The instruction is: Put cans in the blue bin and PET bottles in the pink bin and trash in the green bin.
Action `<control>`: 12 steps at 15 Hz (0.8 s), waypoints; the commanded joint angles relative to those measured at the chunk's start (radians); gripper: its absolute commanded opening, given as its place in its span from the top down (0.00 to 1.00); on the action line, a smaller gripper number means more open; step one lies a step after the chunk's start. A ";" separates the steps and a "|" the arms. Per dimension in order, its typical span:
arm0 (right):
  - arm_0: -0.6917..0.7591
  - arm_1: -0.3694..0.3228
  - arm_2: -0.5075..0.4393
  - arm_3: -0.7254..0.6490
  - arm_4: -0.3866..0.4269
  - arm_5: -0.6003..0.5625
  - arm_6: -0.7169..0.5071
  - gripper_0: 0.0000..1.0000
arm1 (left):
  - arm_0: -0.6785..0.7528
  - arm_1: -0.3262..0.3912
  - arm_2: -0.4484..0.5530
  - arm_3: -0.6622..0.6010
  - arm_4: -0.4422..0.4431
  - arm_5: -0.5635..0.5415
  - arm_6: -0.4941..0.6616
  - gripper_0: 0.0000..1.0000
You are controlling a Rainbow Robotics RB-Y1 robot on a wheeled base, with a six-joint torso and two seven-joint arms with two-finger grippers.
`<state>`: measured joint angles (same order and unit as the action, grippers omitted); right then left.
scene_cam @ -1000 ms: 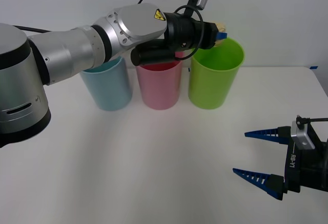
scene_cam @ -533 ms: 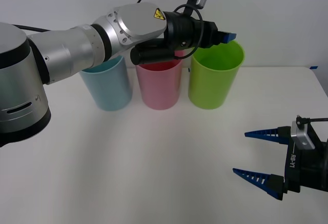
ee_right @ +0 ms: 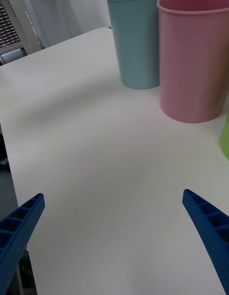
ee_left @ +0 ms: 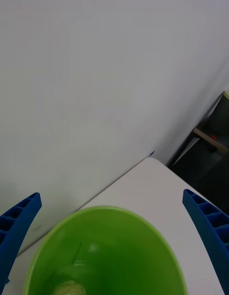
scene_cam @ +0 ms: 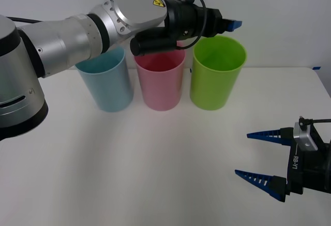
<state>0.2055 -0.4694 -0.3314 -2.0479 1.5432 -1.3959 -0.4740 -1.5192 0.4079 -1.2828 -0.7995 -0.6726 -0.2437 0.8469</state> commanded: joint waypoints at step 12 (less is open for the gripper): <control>0.000 0.000 0.000 0.000 0.000 0.000 0.000 0.00 | 0.031 0.338 0.143 -0.069 0.432 -0.497 -0.465 0.00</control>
<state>0.2055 -0.4694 -0.3313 -2.0479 1.5432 -1.3959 -0.4740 -1.4947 0.7228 -1.1397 -0.8698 -0.2508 -0.7036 0.3867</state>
